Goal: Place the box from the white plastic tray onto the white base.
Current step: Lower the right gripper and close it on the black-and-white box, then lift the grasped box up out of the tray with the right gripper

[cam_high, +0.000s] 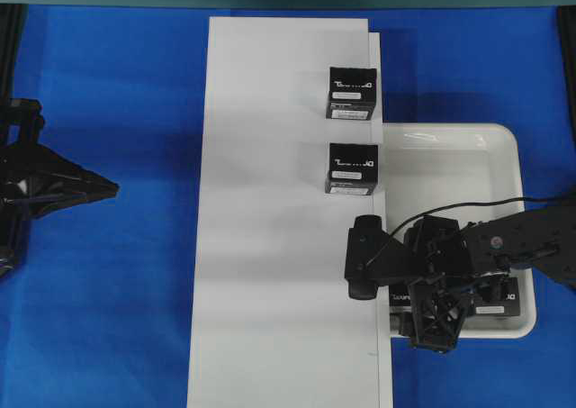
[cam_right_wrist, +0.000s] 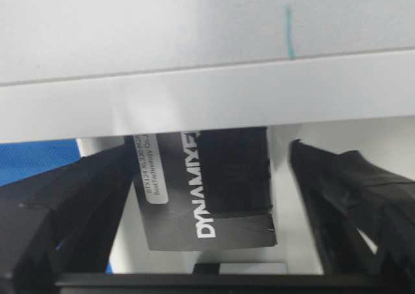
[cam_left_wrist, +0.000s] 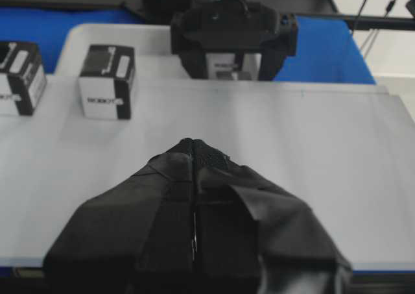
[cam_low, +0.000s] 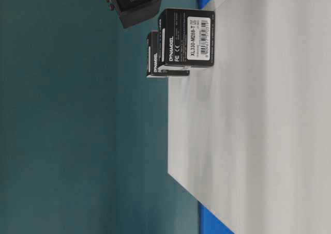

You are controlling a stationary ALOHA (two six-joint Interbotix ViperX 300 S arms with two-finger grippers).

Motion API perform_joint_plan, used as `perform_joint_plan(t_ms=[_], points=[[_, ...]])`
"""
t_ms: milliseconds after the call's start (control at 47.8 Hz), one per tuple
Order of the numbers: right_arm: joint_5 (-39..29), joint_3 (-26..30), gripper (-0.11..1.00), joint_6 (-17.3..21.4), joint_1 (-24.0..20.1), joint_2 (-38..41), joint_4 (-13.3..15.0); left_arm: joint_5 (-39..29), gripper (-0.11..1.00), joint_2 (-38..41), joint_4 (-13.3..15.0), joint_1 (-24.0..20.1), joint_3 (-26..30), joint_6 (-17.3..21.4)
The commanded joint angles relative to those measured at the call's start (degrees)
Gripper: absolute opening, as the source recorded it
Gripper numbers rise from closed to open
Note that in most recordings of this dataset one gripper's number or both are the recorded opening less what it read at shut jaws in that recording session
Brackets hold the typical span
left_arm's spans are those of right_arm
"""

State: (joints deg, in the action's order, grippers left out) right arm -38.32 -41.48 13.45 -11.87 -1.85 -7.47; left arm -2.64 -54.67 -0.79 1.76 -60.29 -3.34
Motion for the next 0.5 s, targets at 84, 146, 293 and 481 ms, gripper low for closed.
perform_joint_plan(t_ms=[84, 146, 293, 481], points=[[-0.26, 0.35, 0.80, 0.00, 0.18, 0.53, -0.18, 0.26, -0.07, 0.00, -0.09, -0.09, 1.49, -0.09], [-0.09, 0.35, 0.66, 0.00, 0.18, 0.53, -0.35, 0.18, -0.07, -0.26, -0.09, -0.09, 1.49, -0.09], [-0.09, 0.53, 0.60, -0.09, 0.09, 0.53, -0.44, 0.09, -0.07, -0.26, -0.18, -0.09, 1.49, -0.09], [-1.41, 1.05, 0.60, 0.09, 0.18, -0.53, -0.97, 0.09, -0.07, 0.00, -0.09, -0.09, 1.49, -0.09]])
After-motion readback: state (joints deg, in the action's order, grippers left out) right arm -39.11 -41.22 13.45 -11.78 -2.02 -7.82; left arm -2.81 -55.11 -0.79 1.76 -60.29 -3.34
